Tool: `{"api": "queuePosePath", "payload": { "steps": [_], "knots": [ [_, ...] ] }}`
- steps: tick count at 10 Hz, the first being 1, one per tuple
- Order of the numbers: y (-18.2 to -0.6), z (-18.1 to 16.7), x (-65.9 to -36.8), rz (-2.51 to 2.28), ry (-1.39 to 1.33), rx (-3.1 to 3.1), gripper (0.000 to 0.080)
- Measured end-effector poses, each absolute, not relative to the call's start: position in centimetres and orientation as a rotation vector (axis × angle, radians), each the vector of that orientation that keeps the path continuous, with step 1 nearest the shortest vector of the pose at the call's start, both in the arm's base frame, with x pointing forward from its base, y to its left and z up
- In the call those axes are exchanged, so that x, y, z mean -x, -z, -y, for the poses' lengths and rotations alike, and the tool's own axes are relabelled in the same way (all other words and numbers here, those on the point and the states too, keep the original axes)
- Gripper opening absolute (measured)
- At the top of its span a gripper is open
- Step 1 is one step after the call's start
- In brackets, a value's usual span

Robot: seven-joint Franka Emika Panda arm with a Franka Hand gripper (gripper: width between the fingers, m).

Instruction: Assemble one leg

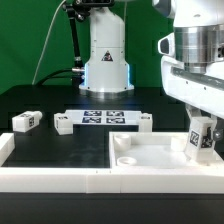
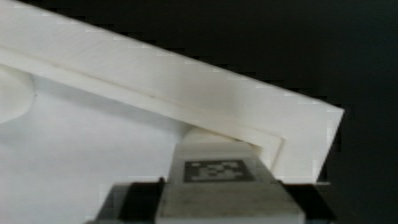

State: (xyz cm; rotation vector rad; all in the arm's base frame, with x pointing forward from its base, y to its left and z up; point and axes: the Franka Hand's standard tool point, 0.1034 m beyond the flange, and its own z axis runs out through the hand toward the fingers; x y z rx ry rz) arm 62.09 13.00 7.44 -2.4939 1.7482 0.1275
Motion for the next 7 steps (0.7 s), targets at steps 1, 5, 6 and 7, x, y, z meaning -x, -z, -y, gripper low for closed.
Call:
{"api": "queuePosePath", "payload": {
  "steps": [1,5,6,7],
  "knots": [
    [-7.51,-12.79,-62.2,-1.618,-0.12,2.575,0.0479],
    [-7.55,-12.61,-62.33,-0.99,-0.106,2.872,0.0648],
    [-7.55,-12.53,-62.35,-0.794,-0.092,2.935,0.0648],
    [-7.57,-12.46,-62.39,-0.601,-0.079,2.98,0.0648]
  ]
}}
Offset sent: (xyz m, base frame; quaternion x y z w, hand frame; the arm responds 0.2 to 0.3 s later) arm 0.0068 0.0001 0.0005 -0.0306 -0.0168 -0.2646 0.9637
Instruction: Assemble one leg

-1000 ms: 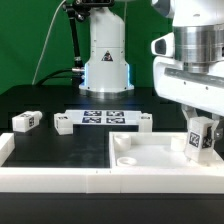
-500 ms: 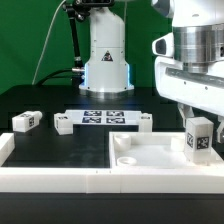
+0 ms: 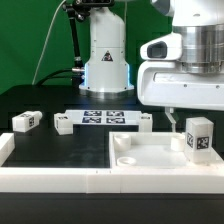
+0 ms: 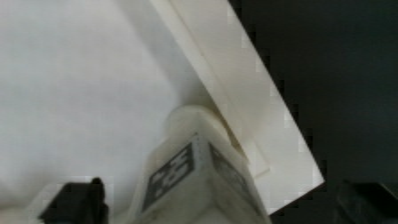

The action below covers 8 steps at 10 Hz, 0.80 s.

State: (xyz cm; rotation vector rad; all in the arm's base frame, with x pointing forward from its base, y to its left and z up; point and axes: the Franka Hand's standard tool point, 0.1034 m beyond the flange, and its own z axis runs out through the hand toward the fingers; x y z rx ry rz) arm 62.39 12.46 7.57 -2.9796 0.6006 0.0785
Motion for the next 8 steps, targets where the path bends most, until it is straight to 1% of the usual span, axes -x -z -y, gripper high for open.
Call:
{"api": "queuePosePath", "payload": {
  "steps": [4,6,7,8],
  "knots": [
    [-7.81,-12.19,-62.62,0.048,-0.058,3.055,0.0649],
    [-7.77,-12.17,-62.53,0.102,-0.057,3.053,0.0649],
    [-7.76,-12.16,-62.53,0.099,-0.057,3.053,0.0563],
    [-7.76,-12.16,-62.53,0.099,-0.057,3.053,0.0407]
  ]
}}
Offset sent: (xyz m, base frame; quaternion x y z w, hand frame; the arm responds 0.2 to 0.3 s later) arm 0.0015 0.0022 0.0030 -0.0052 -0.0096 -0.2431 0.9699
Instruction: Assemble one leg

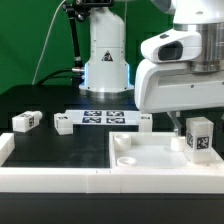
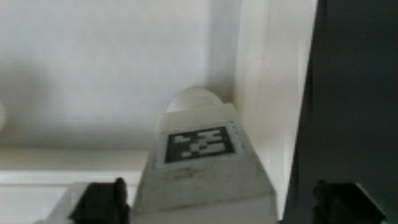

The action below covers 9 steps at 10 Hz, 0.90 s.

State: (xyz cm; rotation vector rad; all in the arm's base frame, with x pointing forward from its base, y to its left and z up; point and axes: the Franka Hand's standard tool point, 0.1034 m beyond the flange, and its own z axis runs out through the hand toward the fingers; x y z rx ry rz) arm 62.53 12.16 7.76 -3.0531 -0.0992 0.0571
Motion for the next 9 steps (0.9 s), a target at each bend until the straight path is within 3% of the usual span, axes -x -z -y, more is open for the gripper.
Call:
{"api": "queuePosePath", "payload": {
  "steps": [1,2,9],
  "knots": [
    [-7.76,-12.18,-62.53,0.079,-0.058,3.052,0.0407],
    [-7.74,-11.85,-62.58,0.026,-0.059,3.057,0.0294],
    [-7.54,-11.89,-62.34,-1.121,-0.101,2.848,0.0293]
  ]
}}
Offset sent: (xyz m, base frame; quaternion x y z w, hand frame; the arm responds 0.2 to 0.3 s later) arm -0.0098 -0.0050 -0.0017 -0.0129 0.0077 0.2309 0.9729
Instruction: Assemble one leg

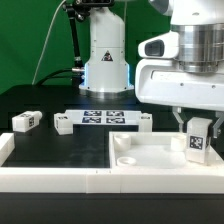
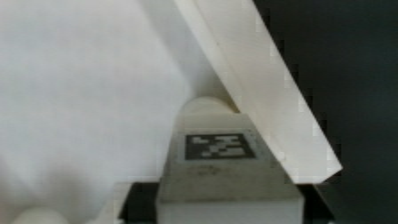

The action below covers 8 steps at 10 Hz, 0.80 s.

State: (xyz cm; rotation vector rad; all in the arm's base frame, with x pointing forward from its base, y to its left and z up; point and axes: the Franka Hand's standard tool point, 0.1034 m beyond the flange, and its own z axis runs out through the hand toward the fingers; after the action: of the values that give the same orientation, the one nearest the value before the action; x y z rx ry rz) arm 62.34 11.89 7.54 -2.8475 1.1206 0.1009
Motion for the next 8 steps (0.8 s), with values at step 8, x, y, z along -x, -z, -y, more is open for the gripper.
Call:
{"api": "queuePosePath", "payload": {
  "steps": [8],
  "knots": [
    [-7.39,-12.29,-62.57,-1.981,-0.144,2.324,0.0293]
  ]
}}
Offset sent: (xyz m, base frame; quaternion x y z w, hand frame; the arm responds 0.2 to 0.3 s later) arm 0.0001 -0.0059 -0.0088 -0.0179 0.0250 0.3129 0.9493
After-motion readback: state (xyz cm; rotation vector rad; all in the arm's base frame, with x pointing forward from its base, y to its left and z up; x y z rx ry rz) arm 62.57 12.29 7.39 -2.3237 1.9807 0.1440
